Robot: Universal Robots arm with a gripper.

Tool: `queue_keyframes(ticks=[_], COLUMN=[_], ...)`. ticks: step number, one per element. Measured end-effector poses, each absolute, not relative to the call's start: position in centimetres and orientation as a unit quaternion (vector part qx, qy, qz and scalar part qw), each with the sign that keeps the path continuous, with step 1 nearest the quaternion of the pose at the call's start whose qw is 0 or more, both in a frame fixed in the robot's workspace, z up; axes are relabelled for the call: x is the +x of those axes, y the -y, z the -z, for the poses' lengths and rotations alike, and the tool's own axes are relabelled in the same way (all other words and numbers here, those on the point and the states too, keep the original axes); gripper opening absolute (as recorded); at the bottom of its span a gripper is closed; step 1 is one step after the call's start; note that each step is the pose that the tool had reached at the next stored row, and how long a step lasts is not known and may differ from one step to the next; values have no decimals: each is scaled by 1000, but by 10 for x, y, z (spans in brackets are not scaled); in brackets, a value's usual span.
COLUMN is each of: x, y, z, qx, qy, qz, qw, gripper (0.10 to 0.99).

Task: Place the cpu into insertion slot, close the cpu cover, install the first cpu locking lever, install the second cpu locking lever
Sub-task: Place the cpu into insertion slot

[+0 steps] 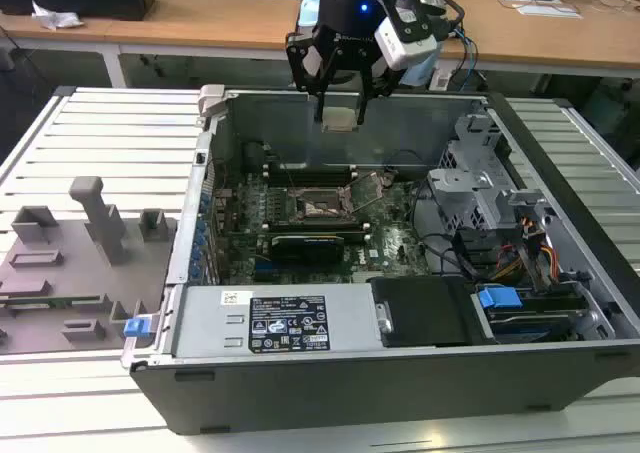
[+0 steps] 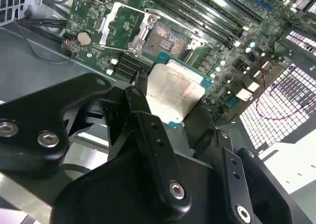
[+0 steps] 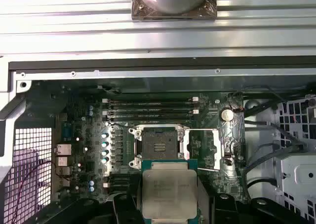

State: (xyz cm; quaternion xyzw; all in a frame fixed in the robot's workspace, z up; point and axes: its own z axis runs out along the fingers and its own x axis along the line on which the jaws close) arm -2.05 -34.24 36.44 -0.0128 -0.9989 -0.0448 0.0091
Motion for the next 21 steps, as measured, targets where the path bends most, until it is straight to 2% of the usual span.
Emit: queue_keyframes(ticks=[21], x=[-21], y=[342], z=[-364], qx=[-95], qy=[994], qz=[45], qw=[5], gripper=[537])
